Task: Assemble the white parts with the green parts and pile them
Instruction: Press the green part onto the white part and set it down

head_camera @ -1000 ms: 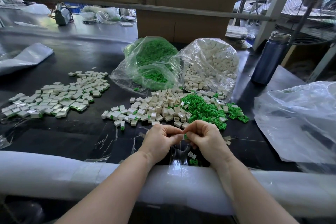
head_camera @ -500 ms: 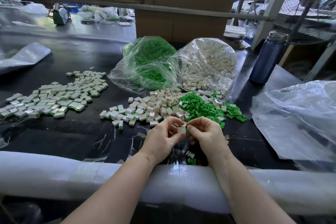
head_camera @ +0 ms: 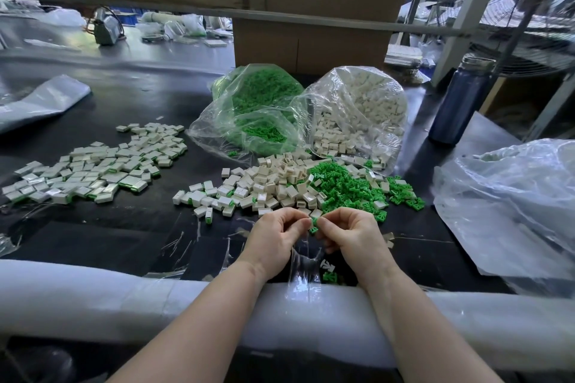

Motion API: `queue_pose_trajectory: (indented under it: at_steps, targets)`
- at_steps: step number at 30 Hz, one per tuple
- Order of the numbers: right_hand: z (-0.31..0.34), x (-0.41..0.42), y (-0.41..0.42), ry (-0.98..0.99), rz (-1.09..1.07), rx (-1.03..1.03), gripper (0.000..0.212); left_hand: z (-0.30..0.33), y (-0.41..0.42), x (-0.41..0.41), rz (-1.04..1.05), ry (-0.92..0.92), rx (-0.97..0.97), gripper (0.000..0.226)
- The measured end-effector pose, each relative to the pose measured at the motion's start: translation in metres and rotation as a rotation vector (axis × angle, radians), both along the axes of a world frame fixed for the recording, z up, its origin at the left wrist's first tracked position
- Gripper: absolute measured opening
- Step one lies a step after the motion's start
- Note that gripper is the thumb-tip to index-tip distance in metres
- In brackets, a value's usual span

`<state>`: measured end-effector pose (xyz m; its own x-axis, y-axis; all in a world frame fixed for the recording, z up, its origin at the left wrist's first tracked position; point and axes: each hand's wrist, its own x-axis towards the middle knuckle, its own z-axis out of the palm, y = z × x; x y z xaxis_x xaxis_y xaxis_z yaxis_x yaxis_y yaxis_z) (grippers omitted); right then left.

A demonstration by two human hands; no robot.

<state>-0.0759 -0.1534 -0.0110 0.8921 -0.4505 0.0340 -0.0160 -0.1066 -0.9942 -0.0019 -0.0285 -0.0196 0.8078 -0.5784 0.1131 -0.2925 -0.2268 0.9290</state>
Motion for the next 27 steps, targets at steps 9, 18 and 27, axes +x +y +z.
queue_pose_trajectory:
  at_steps: [9,18,27]
  targets:
    - [0.0023,-0.0013,0.0013,0.075,0.033,-0.092,0.015,0.0003,0.0015,-0.001,-0.017,-0.009,0.07,0.009]
    - [0.0038,-0.002,0.0005,0.101,0.048,-0.096,0.016,0.001,0.0021,-0.0033,-0.013,-0.049,0.096,0.012]
    - [0.0038,-0.0019,-0.0015,0.12,0.075,-0.126,0.02,0.003,0.0022,-0.0038,-0.027,-0.077,0.129,0.014]
